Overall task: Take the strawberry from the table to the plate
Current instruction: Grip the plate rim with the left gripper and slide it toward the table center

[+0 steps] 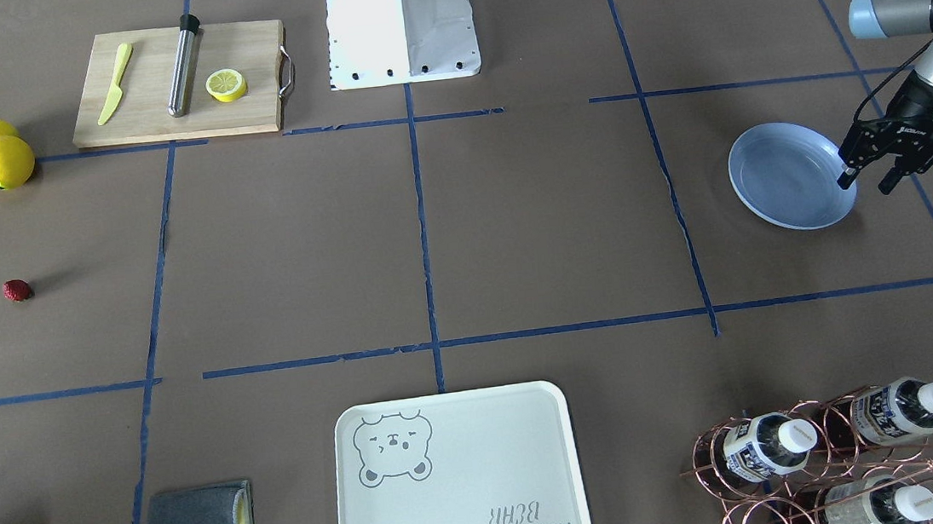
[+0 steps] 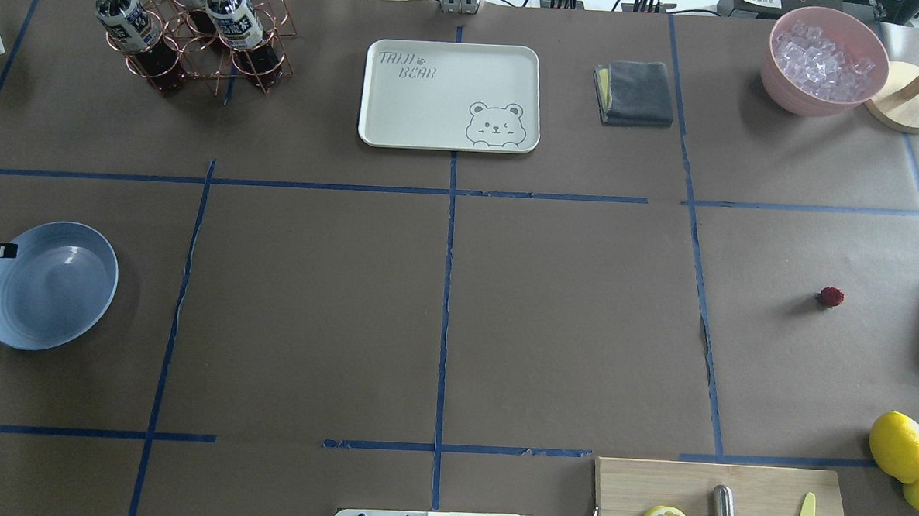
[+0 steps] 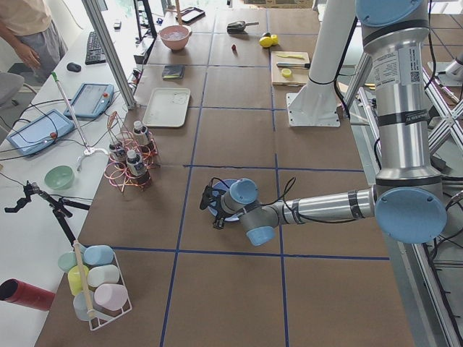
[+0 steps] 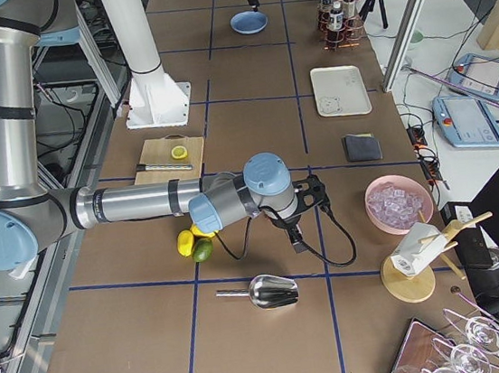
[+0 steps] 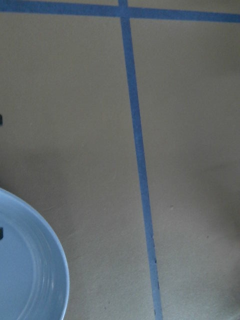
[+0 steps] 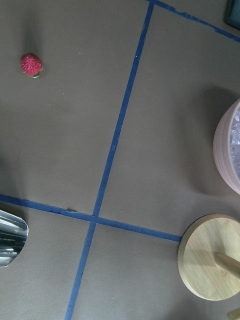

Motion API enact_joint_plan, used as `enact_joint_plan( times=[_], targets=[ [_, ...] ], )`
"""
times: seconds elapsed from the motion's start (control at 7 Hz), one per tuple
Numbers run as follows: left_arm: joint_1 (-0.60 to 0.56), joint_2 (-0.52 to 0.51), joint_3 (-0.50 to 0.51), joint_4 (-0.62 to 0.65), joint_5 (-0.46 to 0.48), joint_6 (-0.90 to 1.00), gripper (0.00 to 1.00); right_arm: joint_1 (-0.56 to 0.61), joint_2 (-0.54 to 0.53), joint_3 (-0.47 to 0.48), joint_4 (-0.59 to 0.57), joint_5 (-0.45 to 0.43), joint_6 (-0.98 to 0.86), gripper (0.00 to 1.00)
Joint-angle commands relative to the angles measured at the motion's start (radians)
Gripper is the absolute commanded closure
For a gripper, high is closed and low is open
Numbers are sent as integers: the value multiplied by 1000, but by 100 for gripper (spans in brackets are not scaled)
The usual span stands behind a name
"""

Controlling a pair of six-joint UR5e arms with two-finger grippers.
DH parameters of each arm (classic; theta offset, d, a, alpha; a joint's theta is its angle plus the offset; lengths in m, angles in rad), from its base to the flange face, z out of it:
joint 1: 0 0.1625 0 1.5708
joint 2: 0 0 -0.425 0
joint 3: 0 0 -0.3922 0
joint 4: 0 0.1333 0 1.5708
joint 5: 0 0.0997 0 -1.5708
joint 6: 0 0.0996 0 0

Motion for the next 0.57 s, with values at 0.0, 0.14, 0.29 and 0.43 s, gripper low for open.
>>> enact_joint_plan(
  times=[0.0,0.14,0.29,0.43],
  targets=[
    [34,5,5,0,1,6,48,0,0,-5,1,-1,1,0],
    [39,5,6,-2,1,6,69,0,0,-8,1,-3,1,0],
    [45,7,6,-2,3,8,98,0,0,-10,1,-3,1,0],
    [48,8,5,-2,1,9,100,0,0,-10,1,-3,1,0]
  ],
)
